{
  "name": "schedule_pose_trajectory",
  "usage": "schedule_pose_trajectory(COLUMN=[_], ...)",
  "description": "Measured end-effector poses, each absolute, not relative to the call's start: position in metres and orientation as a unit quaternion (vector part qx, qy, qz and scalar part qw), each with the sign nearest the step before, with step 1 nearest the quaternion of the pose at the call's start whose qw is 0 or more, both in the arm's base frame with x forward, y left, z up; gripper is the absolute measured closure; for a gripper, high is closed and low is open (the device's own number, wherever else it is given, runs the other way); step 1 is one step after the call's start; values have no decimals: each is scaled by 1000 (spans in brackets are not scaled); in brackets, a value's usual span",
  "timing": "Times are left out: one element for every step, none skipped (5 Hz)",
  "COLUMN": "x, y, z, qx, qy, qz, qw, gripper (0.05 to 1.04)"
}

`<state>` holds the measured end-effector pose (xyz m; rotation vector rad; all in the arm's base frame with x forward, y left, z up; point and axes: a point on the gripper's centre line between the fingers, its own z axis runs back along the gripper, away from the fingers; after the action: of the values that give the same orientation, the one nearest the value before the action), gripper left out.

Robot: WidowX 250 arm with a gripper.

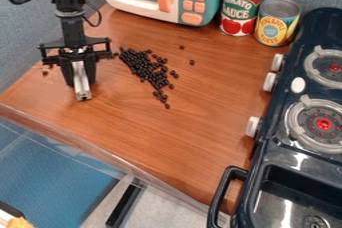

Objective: Sweep into pile

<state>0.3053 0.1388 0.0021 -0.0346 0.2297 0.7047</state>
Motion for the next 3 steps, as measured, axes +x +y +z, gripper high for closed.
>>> schedule_pose_trajectory(x=[310,319,331], y=[133,119,92], z=[3,4,7], qx=[-38,-64,-71], qy=[125,136,139], qz=[331,319,295], qw=[934,936,942], gripper=[695,695,695])
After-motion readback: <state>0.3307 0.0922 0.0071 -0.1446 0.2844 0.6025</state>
